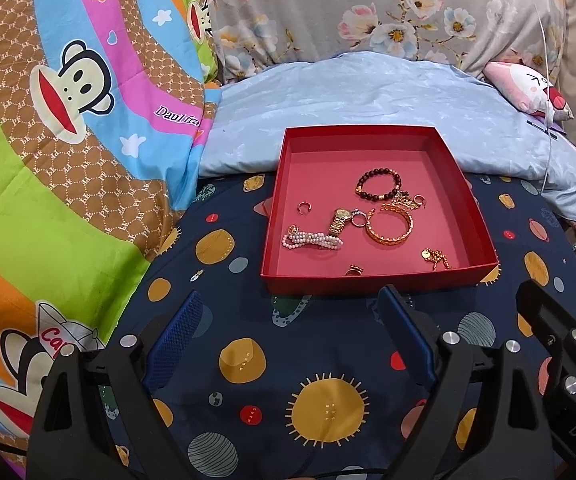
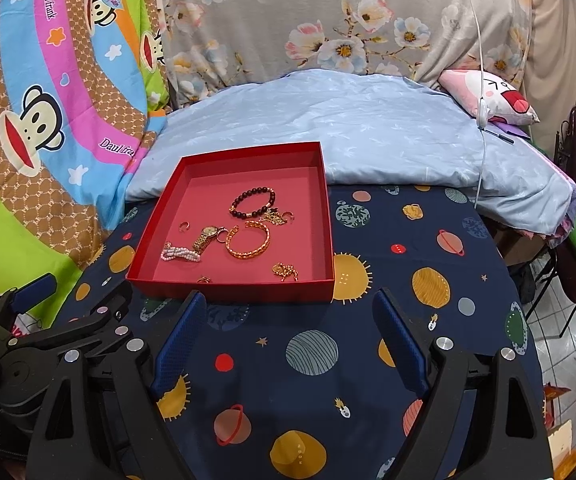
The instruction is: Organize jewelry
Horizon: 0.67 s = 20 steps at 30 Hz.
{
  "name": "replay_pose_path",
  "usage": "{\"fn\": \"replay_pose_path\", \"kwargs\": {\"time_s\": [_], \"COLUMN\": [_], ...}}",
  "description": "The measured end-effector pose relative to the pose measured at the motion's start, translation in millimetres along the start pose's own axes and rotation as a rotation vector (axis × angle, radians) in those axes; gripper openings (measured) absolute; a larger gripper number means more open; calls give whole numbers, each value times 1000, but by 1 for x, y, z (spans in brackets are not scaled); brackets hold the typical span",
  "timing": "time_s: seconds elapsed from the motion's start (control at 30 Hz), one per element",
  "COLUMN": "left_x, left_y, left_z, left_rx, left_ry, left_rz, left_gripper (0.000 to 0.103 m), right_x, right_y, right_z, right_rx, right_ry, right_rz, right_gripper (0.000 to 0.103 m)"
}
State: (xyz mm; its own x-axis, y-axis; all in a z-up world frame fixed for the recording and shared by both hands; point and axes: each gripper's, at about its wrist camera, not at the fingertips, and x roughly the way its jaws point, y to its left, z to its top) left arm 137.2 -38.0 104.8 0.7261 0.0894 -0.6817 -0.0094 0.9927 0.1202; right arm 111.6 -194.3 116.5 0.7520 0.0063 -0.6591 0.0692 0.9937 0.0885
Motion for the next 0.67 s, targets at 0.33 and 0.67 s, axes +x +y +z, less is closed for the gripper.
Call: {"fn": "replay_pose_path", "kwargs": {"time_s": [0.33, 0.67], "left_x": [5, 9], "left_y": [0, 1], "left_z": [-1, -2], "left_rx": [-9, -7], "left_ry": [13, 32], "left_rz": [29, 20], "left_gripper": [87, 87], "right_x": [5, 7], "right_y": [3, 7], "right_z": [-2, -5], "right_rx": [-4, 16], "right_ry": [-9, -2], "right_rz": [-18, -10], "right_gripper": [85, 86]}}
